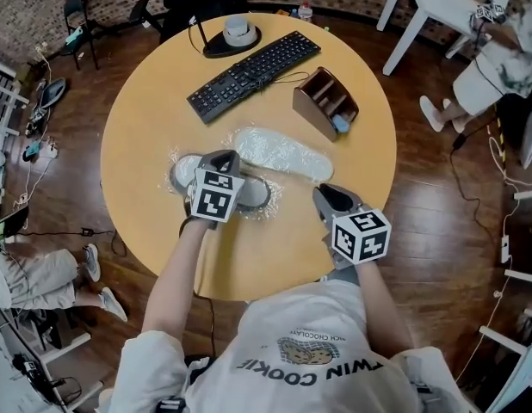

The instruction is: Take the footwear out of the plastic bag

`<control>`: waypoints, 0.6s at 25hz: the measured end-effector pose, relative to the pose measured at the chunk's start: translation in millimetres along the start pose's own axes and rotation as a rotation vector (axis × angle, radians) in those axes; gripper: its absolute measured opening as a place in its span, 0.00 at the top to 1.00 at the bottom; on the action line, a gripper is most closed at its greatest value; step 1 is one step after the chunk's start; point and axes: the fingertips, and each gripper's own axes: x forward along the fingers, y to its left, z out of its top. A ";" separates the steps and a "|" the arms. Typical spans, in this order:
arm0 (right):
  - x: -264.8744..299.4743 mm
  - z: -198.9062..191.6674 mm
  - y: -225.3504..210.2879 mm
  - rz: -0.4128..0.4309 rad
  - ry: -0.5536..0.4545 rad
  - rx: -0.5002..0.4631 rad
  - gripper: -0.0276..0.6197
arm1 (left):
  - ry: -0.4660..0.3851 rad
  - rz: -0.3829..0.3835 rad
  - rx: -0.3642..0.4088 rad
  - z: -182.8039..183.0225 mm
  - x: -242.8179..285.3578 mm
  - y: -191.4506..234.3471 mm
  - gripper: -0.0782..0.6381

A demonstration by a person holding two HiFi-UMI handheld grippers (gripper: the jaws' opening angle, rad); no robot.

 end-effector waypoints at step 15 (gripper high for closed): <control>20.4 -29.4 -63.1 -0.042 0.053 0.204 0.81 | 0.181 -0.008 0.137 -28.4 72.9 37.4 0.89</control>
